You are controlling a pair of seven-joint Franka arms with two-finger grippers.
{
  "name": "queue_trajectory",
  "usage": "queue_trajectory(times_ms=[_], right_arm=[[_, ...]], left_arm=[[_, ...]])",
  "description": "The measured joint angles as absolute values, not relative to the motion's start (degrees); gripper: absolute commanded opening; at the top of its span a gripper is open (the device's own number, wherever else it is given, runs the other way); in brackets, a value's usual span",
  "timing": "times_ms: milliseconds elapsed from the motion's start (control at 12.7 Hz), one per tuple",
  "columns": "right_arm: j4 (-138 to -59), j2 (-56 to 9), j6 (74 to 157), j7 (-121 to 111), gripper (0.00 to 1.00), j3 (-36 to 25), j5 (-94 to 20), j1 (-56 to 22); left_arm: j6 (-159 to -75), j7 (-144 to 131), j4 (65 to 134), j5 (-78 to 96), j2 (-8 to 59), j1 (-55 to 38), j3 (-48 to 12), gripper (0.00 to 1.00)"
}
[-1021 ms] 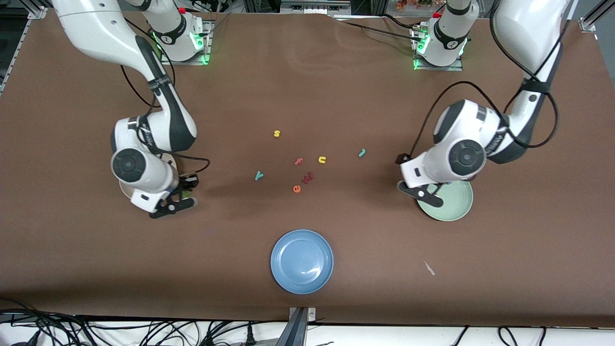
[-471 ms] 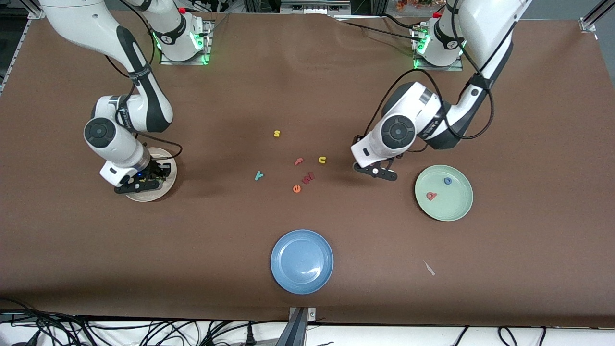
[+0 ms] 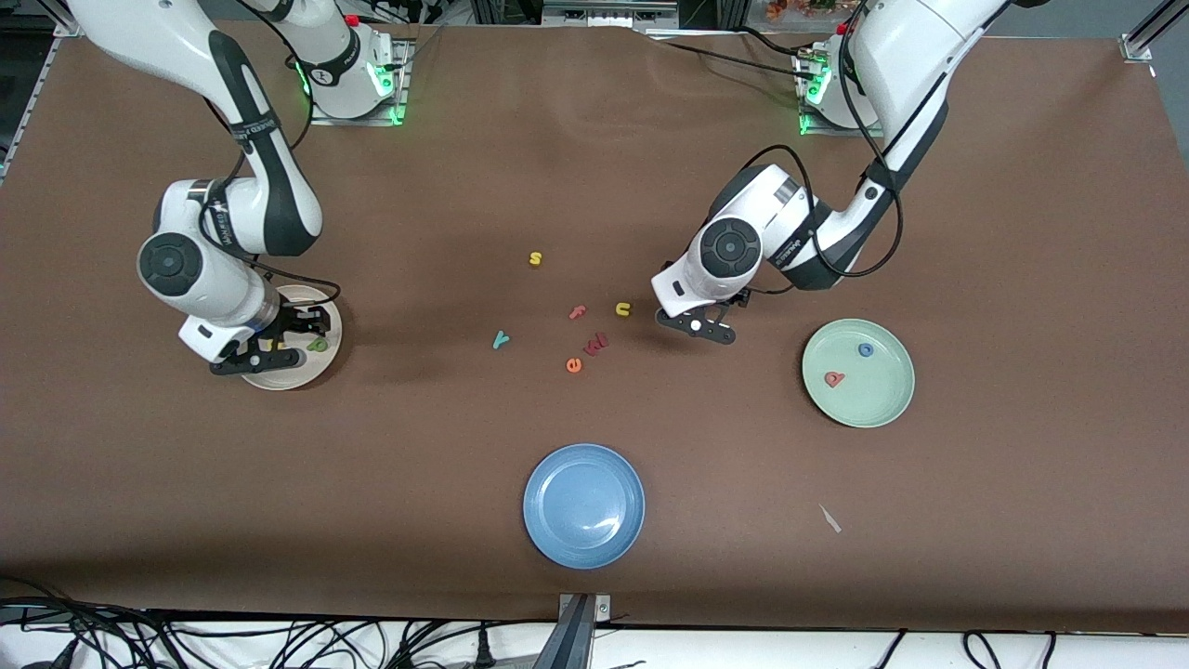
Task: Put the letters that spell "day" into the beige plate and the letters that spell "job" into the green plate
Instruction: 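Drop the d on the beige plate while the left gripper reaches the l, then grasp the l with the left gripper while the right gripper reaches the y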
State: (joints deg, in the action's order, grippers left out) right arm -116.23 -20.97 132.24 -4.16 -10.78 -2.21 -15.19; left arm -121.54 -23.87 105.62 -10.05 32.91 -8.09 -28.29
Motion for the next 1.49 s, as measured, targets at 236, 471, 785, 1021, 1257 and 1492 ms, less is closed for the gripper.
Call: queue_trajectory(times_ms=[236,471,785,1021,1257,1492], right_arm=[[-115.0,-21.7,131.7,-2.8,1.00,-10.5,-11.8,-16.5],[-112.9,-23.4,131.7,8.2,1.00,-10.3,-14.3,-20.2],[-108.3,-27.7,134.3,29.0,1.00,-10.1,-14.4,-28.1],[-103.7,-32.1,135.7,40.3,1.00,-10.1,-14.4,-31.9],[-99.5,-35.9,135.9,50.5,1.00,-10.1,-14.4,-34.1],[-97.8,-38.3,136.3,57.4,1.00,-10.0,-14.4,-37.0]], left_arm=[[-124.2,-24.1,106.6,-11.5,33.7,-8.6,-28.3,0.95],[-126.8,-24.6,106.7,-13.6,36.3,-9.4,-28.3,0.87],[-126.9,-25.4,108.3,-20.4,37.2,-9.0,-28.0,0.78],[-126.9,-25.4,109.2,-20.7,37.3,-9.2,-28.0,0.34],[-127.1,-25.4,109.5,-20.7,37.2,-9.3,-28.4,0.00],[-127.1,-25.5,109.5,-20.7,37.1,-9.3,-28.4,0.00]])
